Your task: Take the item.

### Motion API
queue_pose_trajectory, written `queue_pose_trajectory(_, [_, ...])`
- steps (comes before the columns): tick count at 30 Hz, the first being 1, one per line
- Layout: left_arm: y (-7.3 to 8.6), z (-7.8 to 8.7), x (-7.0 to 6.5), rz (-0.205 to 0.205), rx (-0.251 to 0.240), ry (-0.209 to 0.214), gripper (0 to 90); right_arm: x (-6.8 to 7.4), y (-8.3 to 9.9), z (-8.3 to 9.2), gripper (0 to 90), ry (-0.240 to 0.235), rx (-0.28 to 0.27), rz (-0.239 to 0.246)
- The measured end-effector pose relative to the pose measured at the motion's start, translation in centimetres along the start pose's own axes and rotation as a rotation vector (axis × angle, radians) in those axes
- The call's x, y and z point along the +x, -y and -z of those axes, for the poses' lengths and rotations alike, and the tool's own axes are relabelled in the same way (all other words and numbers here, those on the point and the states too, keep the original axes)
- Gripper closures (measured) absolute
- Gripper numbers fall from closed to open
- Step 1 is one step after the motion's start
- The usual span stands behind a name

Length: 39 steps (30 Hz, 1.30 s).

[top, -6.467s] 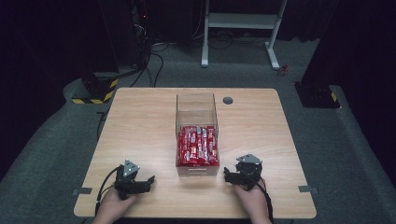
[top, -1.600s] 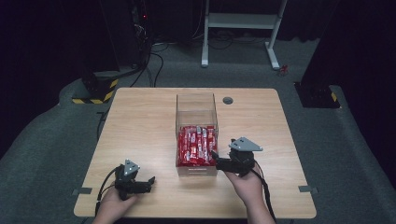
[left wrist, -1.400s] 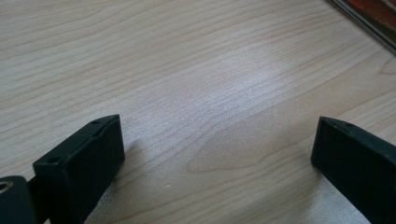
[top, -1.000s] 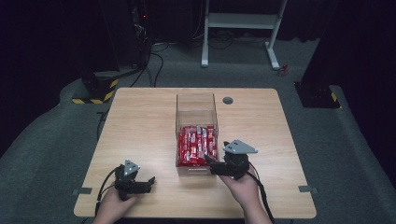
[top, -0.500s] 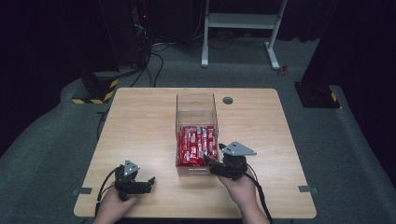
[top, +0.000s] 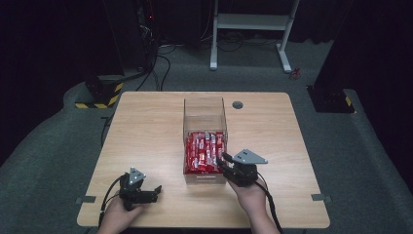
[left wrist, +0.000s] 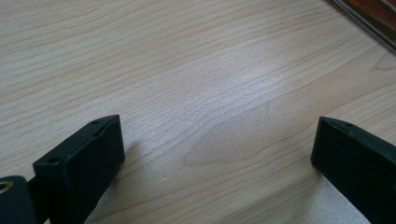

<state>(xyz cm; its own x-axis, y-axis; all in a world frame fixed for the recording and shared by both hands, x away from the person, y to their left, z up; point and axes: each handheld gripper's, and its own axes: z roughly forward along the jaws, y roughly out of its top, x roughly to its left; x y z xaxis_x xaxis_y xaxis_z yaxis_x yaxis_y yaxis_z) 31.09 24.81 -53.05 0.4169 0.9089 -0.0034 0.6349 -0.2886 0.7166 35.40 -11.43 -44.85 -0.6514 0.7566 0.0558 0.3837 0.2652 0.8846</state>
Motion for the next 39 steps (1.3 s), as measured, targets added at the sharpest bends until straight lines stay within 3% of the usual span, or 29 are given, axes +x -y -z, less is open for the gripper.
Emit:
queue_pose_trajectory(13, [0.09,0.07,-0.03,-0.002,-0.002,0.001,2.9,0.03,0.36,-0.51,76.3,0.004,-0.002,-0.031])
queue_pose_trajectory(23, [0.15,0.16,-0.04,-0.005,0.000,0.004,2.9,0.15,0.63,-0.67,88.0,0.003,-0.013,-0.039])
queue_pose_trajectory(39, [0.17,0.16,-0.04,-0.005,-0.001,0.005,2.9,0.44,0.73,-0.12,89.4,-0.007,-0.017,-0.039])
